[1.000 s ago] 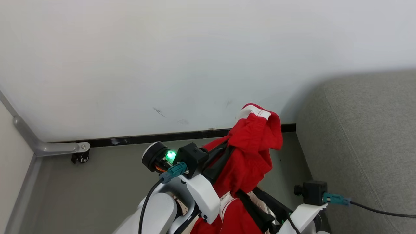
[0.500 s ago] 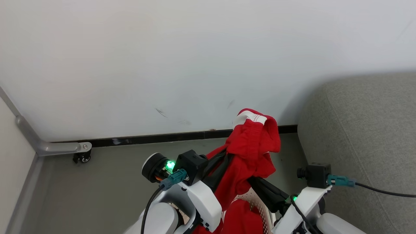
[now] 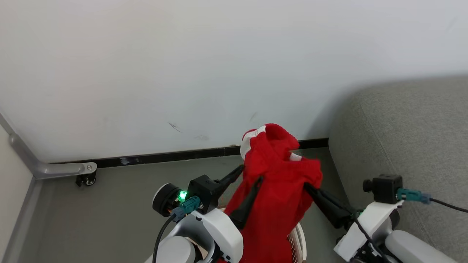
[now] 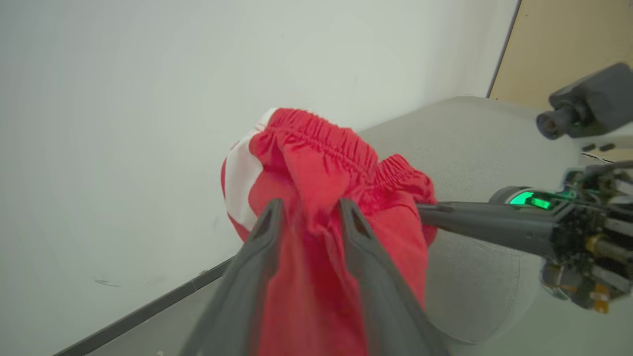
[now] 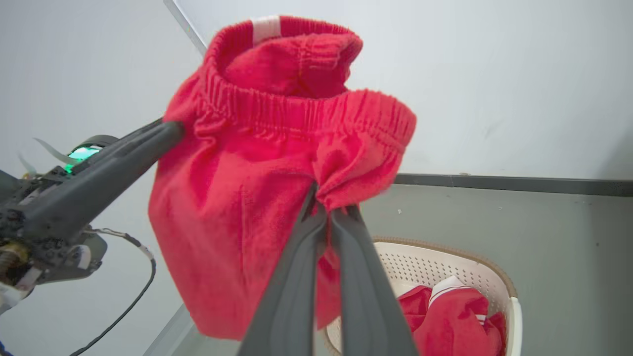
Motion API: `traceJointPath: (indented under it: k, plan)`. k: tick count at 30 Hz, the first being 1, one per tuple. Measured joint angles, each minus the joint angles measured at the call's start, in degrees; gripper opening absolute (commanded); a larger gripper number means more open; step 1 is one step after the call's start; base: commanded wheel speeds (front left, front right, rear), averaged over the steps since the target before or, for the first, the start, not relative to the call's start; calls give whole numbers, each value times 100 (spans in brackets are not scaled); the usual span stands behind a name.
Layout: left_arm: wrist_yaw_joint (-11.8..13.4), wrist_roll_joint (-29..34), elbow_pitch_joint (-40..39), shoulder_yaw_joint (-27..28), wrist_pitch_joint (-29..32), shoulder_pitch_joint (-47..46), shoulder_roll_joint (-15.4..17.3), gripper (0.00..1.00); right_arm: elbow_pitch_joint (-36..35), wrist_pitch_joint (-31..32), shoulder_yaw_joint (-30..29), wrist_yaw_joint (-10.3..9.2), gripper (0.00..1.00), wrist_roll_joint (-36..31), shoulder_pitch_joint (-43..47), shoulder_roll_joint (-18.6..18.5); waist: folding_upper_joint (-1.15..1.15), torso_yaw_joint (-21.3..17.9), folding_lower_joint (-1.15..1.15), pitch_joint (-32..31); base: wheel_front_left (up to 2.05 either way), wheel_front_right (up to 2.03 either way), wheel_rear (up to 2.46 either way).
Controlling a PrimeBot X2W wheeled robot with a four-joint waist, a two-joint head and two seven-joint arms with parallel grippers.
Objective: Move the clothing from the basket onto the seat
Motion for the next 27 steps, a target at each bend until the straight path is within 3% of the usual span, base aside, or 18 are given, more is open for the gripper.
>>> traceJointPath:
  k: [10, 27]
  plan:
    - [5, -29, -33, -87, -154, 30, -1, 100, -42, -47, -788, 0, 0, -321, -107, -427, 0, -177, 0, -1, 0, 0, 0]
    - [-247, -254, -51, -603, -372, 112, 5, 100, -494, -48, -2017, 0, 0, -853, 365, -921, 0, -737, 0, -55, 0, 0, 0]
